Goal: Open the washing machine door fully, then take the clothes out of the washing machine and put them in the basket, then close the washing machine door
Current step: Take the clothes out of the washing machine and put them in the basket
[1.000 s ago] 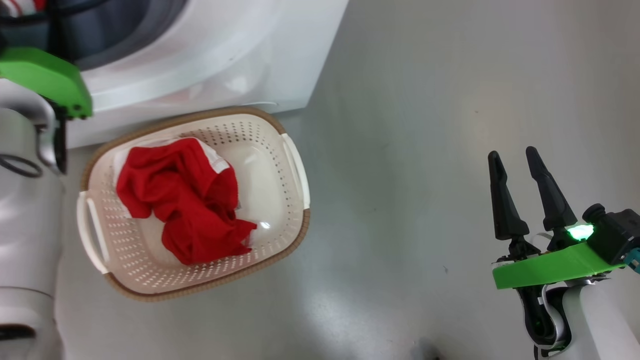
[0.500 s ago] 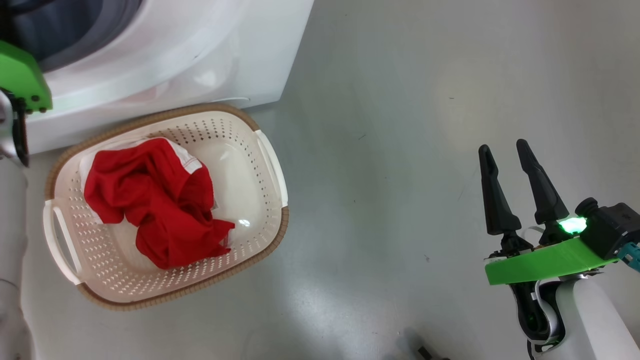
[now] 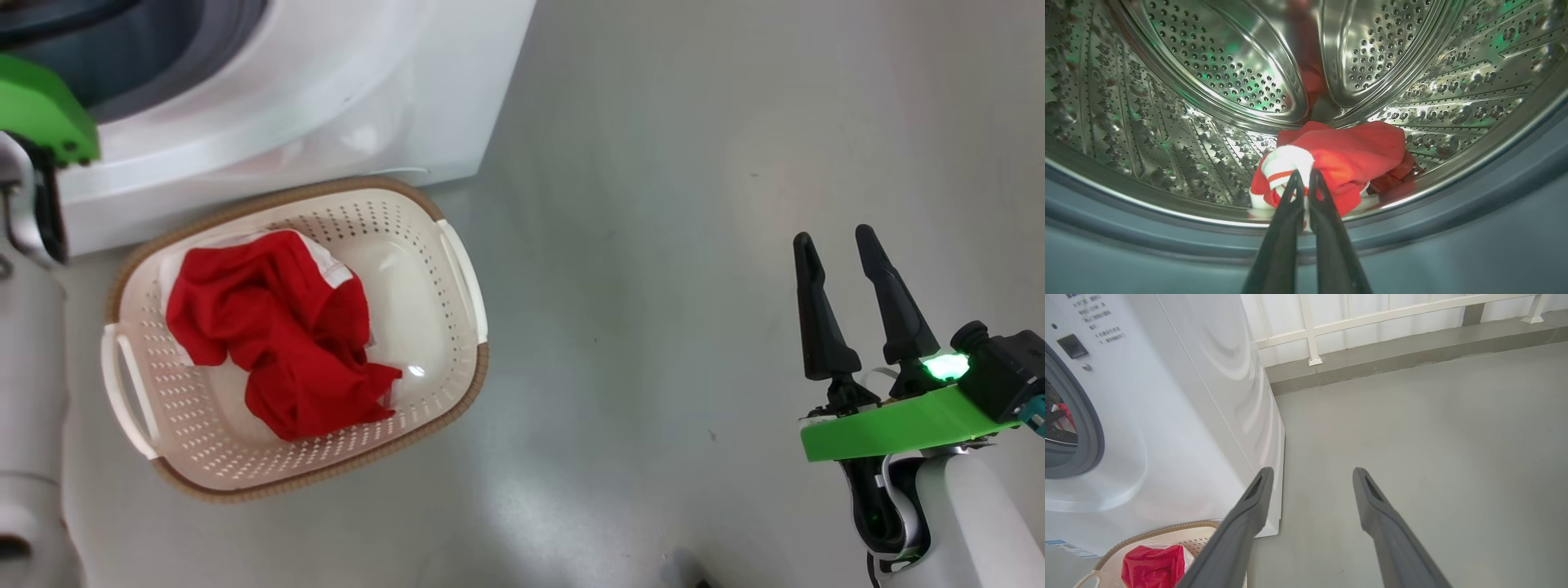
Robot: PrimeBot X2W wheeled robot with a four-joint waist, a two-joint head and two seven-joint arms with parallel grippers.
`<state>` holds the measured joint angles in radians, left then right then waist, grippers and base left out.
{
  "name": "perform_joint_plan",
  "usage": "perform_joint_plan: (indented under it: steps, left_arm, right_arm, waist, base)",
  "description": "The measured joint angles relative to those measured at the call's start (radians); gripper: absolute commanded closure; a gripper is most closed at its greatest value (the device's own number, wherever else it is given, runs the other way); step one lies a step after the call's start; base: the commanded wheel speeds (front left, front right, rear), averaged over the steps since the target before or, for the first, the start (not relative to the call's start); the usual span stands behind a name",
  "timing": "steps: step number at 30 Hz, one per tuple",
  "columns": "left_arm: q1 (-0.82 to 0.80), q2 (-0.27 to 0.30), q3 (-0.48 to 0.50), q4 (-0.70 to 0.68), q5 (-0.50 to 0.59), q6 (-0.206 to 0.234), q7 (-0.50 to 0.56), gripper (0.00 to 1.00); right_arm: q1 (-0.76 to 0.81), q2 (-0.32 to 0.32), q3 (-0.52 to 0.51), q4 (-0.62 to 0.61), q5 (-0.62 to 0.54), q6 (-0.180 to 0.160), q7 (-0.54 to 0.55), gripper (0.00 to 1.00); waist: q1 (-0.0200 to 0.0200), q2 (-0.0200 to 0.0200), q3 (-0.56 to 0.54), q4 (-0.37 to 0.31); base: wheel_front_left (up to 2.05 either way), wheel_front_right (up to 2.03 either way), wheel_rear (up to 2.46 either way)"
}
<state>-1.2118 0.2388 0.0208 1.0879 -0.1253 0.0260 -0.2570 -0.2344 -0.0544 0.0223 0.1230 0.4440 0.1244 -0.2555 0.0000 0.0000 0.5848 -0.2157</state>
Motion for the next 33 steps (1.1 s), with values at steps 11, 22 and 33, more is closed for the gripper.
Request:
perform_joint_plan:
  steps: [11, 22, 33]
  left_arm:
    - [0.257, -0.079, 0.083, -0.354, -0.021, -0.024, 0.000, 1.00]
    - [0.476, -0.180, 0.152, -0.621, 0.002, -0.072, 0.000, 1.00]
    - [0.667, -0.216, 0.170, -0.858, 0.002, -0.106, 0.000, 1.00]
  right_arm:
    - [0.009, -0.017, -0.009, 0.004, -0.005, 0.000, 0.000, 0.00]
    - [0.047, -0.048, -0.015, 0.019, -0.006, 0.000, 0.000, 0.00]
    - [0.071, -0.061, -0.019, 0.022, -0.007, 0.000, 0.000, 0.00]
  waist:
    - [0.0000, 0.0000, -0.059, 0.056]
    - [0.0000, 0.0000, -0.123, 0.125]
    - [0.0000, 0.0000, -0.176, 0.169]
  base:
    - [0.00, 0.00, 0.00]
    - [0.00, 0.00, 0.00]
    - [0.00, 0.00, 0.00]
